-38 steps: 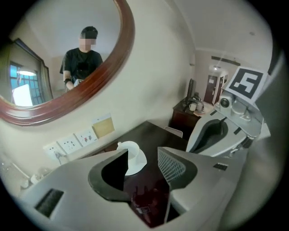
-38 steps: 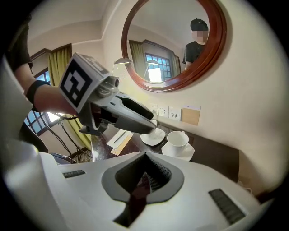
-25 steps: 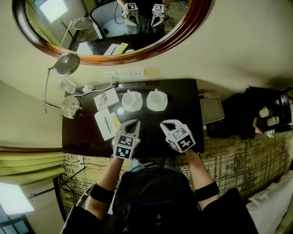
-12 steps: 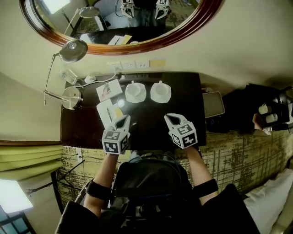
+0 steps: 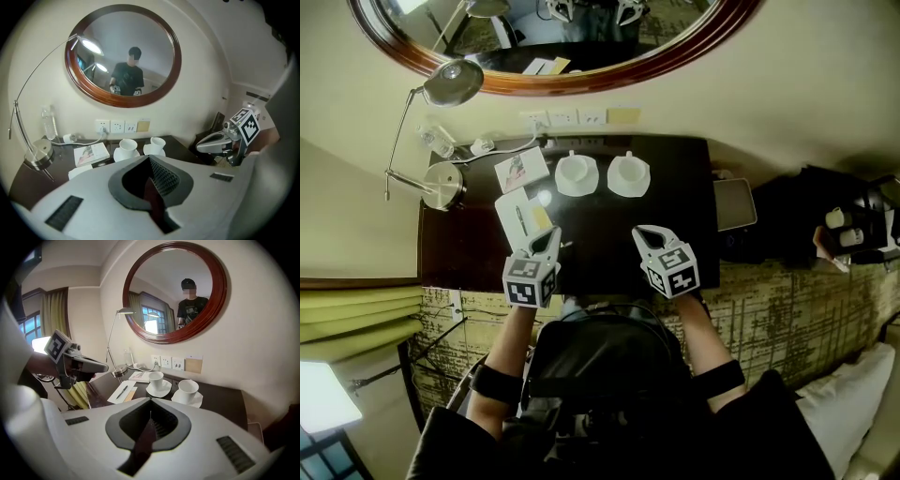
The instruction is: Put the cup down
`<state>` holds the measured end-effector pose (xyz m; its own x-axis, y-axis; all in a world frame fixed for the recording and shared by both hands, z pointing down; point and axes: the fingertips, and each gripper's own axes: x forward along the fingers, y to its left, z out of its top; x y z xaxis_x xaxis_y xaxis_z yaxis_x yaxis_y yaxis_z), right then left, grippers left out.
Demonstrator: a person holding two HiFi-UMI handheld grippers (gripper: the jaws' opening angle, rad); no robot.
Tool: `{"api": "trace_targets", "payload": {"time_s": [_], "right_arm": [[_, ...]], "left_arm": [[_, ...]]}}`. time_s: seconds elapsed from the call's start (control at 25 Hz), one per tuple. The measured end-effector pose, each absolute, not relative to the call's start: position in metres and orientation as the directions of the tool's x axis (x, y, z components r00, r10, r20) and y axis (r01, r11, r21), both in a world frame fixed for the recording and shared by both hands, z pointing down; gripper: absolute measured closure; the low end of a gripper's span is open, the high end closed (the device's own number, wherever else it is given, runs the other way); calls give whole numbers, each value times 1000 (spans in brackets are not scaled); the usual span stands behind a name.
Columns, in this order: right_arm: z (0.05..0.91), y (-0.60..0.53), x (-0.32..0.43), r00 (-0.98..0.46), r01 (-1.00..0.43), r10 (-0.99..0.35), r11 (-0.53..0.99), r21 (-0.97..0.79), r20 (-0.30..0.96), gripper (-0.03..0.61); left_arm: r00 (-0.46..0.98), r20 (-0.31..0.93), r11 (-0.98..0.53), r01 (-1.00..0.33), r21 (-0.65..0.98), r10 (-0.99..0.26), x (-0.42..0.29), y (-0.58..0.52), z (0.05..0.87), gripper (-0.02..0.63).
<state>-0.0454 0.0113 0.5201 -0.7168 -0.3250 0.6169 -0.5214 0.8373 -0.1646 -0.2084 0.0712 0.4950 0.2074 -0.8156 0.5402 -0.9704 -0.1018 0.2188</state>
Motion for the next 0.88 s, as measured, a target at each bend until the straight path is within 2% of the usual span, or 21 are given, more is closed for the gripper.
{"api": "trace_targets", "payload": {"time_s": [0.48, 0.64, 0.68, 0.8, 0.84, 0.88], "right_arm": [[528, 21, -39, -713, -532, -323, 827, -180, 623, 572], [546, 13, -39, -687, -575, -357, 800, -173, 633, 541], [551, 9, -40, -682, -588, -369, 790, -173, 632, 524], [564, -7, -44, -673, -621, -402, 763, -179, 620, 371], [570, -13, -45, -667, -634, -414, 752, -181, 619, 337], [578, -18, -45, -659, -648, -424, 739, -183, 621, 330]], "left_arm": [[215, 516, -105, -966, 235, -829, -199, 75, 490, 614], [225, 531, -114, -966, 232, -817, -195, 77, 495, 614], [226, 535, -116, -966, 230, -814, -194, 77, 496, 614], [226, 551, -120, -968, 222, -803, -190, 74, 502, 614], [225, 554, -121, -968, 219, -801, -188, 72, 504, 614], [224, 556, -122, -969, 214, -800, -186, 70, 505, 614]]}}
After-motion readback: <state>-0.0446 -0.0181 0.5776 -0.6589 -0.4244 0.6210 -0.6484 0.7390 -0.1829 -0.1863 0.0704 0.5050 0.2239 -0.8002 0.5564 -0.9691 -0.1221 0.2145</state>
